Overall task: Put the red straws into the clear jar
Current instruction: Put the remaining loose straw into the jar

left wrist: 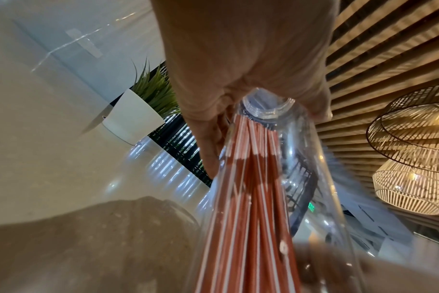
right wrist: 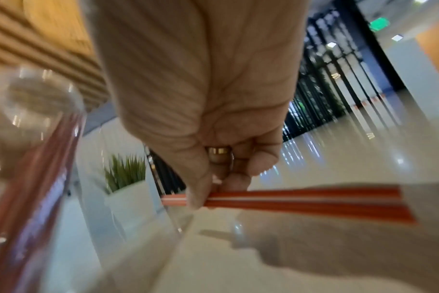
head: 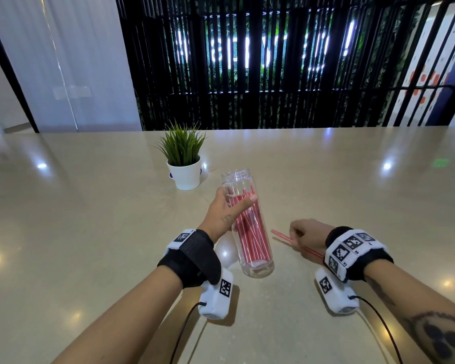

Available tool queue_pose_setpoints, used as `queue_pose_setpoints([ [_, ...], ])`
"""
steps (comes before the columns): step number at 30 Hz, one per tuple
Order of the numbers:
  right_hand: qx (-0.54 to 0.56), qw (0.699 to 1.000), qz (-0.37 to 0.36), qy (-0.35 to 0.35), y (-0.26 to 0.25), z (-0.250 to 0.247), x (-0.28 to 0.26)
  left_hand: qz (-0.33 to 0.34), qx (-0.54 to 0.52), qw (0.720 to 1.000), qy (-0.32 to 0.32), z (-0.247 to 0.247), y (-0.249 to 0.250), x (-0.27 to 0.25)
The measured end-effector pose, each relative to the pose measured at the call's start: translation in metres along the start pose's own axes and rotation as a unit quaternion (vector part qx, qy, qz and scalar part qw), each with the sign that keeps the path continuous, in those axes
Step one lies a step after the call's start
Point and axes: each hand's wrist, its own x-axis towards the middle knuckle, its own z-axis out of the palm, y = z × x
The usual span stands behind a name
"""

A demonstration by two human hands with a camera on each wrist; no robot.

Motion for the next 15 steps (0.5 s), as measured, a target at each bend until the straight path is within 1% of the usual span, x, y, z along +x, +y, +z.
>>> queue_pose_setpoints([
  [2,0.105,0.994,-0.016,0.035,-0.001,-0.015,-0.004,0.000,0.000,1.000,-0.002,0.000,0.000,-0.001],
  [3,0.160,0.985,-0.028,0.060,-0.004,-0.024,-0.006,0.000,0.003,1.000,-0.003,0.000,0.000,-0.001],
  [5,0.253,0.954,-0.071,0.145,-0.015,-0.047,-0.012,0.002,0.009,1.000,-0.004,-0.001,0.001,-0.001],
  [7,0.310,0.913,-0.128,0.233,-0.029,-0.071,-0.018,0.001,0.015,1.000,-0.008,-0.002,0.000,0.001],
  [9,0.341,0.884,-0.170,0.270,-0.044,-0.092,-0.020,-0.006,0.024,1.000,-0.012,-0.003,-0.002,0.003],
  [11,0.341,0.871,-0.202,0.290,-0.059,-0.109,-0.018,-0.012,0.026,0.999,-0.017,-0.003,-0.003,0.002],
  [15,0.319,0.839,-0.249,0.363,-0.088,-0.131,-0.014,0.001,0.012,1.000,-0.026,0.000,-0.002,-0.004],
])
